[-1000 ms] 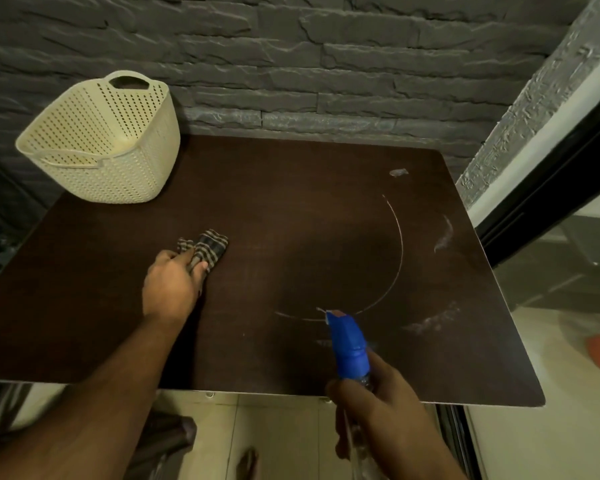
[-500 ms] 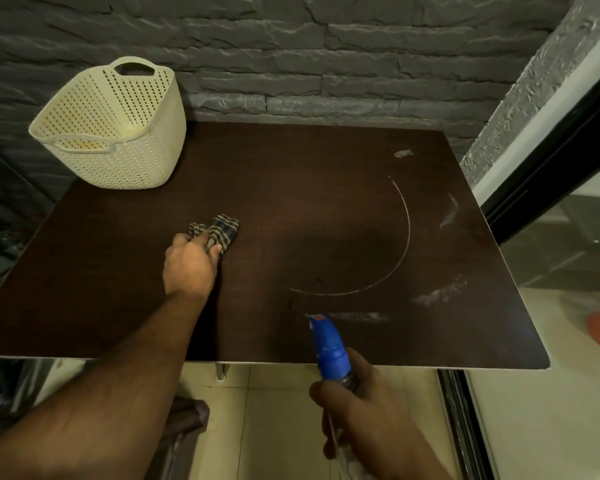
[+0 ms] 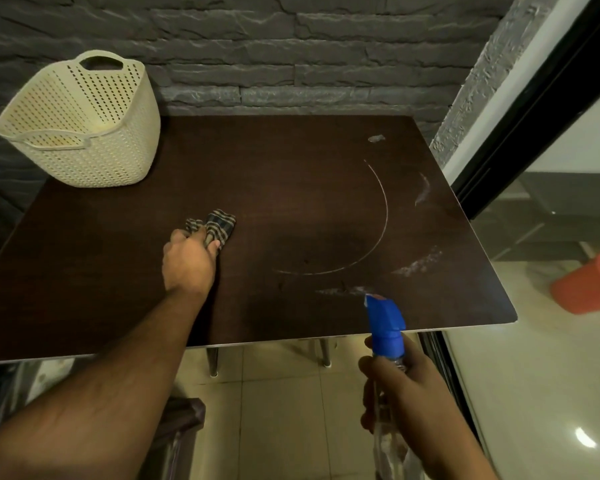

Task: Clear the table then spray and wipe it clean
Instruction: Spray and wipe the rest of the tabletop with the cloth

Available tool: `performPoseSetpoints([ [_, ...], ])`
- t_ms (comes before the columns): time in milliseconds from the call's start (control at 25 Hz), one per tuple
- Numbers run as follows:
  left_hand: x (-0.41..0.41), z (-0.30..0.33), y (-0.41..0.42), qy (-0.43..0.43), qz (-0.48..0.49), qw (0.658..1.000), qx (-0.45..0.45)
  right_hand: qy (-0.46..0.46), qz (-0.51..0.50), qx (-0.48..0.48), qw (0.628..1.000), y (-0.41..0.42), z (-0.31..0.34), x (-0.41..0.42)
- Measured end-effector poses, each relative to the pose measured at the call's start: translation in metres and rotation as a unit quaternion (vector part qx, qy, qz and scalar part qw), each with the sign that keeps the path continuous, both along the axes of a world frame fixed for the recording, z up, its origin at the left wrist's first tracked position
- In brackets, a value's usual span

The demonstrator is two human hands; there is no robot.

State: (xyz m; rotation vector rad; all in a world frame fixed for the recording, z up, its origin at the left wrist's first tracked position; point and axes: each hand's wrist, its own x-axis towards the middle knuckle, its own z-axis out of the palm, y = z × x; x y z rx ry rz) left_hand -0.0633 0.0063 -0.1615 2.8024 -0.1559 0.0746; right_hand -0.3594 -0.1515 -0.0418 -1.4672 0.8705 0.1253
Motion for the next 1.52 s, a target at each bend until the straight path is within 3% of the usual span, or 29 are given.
performPoseSetpoints([
  [120, -0.034, 0.002, -0.027, 0.011, -0.109, 0.994, -0.007, -0.005, -0.006, 0.001, 1.000, 0.004, 0.000, 0.000],
  [240, -0.058, 0.001, -0.033, -0.073, -0.361, 0.929, 0.028, -0.013, 0.000, 0.000, 1.000, 0.005, 0.001, 0.004],
  [280, -0.045, 0.001, -0.026, -0.099, -0.355, 0.929, 0.043, -0.016, 0.003, 0.000, 1.000, 0.005, 0.002, 0.004],
  [360, -0.012, 0.008, -0.016, -0.023, -0.124, 0.991, 0.031, -0.021, 0.010, -0.002, 1.000, 0.003, 0.003, 0.004],
  [400, -0.008, 0.010, -0.018, 0.021, -0.035, 0.999, 0.019, -0.022, 0.011, -0.003, 1.000, 0.001, 0.003, 0.004],
  [440, -0.014, 0.009, -0.027, 0.036, -0.033, 0.999, 0.017, -0.021, 0.012, -0.002, 1.000, 0.000, 0.002, 0.004],
  [480, -0.028, 0.008, -0.043, 0.027, -0.103, 0.994, 0.015, -0.019, 0.014, -0.002, 1.000, 0.000, 0.001, 0.004],
  [560, -0.077, 0.005, -0.072, 0.043, -0.300, 0.953, -0.011, -0.017, 0.013, -0.002, 1.000, -0.002, -0.001, 0.005],
  [600, -0.085, 0.004, -0.076, 0.043, -0.350, 0.935, -0.027, -0.016, 0.012, -0.001, 1.000, -0.003, -0.001, 0.004],
  [640, -0.078, 0.003, -0.078, 0.026, -0.340, 0.939, -0.032, -0.017, 0.012, 0.003, 1.000, -0.003, -0.001, 0.003],
  [720, -0.049, 0.010, -0.074, 0.053, -0.140, 0.988, -0.025, -0.021, 0.008, 0.009, 1.000, -0.007, -0.001, 0.001],
  [760, -0.050, 0.012, -0.074, 0.064, -0.086, 0.994, -0.019, -0.021, 0.004, 0.008, 1.000, -0.010, -0.001, -0.001],
  [800, -0.057, 0.012, -0.075, 0.055, -0.110, 0.992, -0.023, -0.021, 0.002, 0.008, 1.000, -0.012, 0.000, -0.002],
  [840, -0.072, 0.010, -0.080, 0.042, -0.193, 0.980, -0.034, -0.023, 0.000, 0.008, 1.000, -0.012, 0.001, -0.003],
  [920, -0.112, 0.003, -0.081, 0.042, -0.401, 0.915, -0.021, -0.030, -0.004, 0.010, 1.000, -0.014, 0.002, -0.004],
  [960, -0.108, 0.002, -0.076, 0.033, -0.435, 0.899, -0.019, -0.031, -0.004, 0.012, 0.999, -0.014, 0.002, -0.006],
  [1000, -0.089, 0.001, -0.072, 0.029, -0.384, 0.923, -0.014, -0.033, -0.006, 0.013, 0.999, -0.013, 0.003, -0.007],
  [1040, -0.065, 0.003, -0.067, 0.035, -0.257, 0.966, -0.007, -0.034, -0.008, 0.013, 0.999, -0.013, 0.003, -0.009],
  [1080, -0.049, 0.008, -0.060, 0.038, -0.142, 0.989, 0.007, -0.035, -0.011, 0.010, 0.999, -0.014, 0.002, -0.011],
  [1120, -0.048, 0.010, -0.058, 0.040, -0.088, 0.995, 0.015, -0.034, -0.013, 0.007, 0.999, -0.015, 0.002, -0.013],
  [1160, -0.055, 0.012, -0.059, 0.045, -0.122, 0.991, 0.020, -0.033, -0.014, 0.006, 0.999, -0.014, 0.002, -0.014],
  [1200, -0.072, 0.013, -0.064, 0.044, -0.218, 0.975, 0.003, -0.033, -0.017, 0.006, 0.999, -0.013, 0.002, -0.014],
  [1280, -0.124, 0.007, -0.071, 0.050, -0.437, 0.898, -0.005, -0.034, -0.021, 0.010, 0.999, -0.011, 0.002, -0.013],
  [1320, -0.126, 0.004, -0.068, 0.040, -0.485, 0.873, -0.012, -0.035, -0.022, 0.015, 0.999, -0.010, 0.003, -0.013],
  [1360, -0.112, 0.003, -0.064, 0.040, -0.446, 0.894, -0.024, -0.036, -0.021, 0.018, 0.999, -0.009, 0.004, -0.012],
  [1440, -0.071, 0.010, -0.053, 0.062, -0.214, 0.975, -0.010, -0.037, -0.022, 0.016, 0.999, -0.009, 0.005, -0.012],
  [1480, -0.064, 0.010, -0.046, 0.058, -0.143, 0.988, 0.000, -0.037, -0.026, 0.013, 0.999, -0.010, 0.004, -0.012],
  [1520, -0.068, 0.008, -0.041, 0.051, -0.151, 0.987, 0.015, -0.037, -0.029, 0.010, 0.999, -0.012, 0.004, -0.013],
])
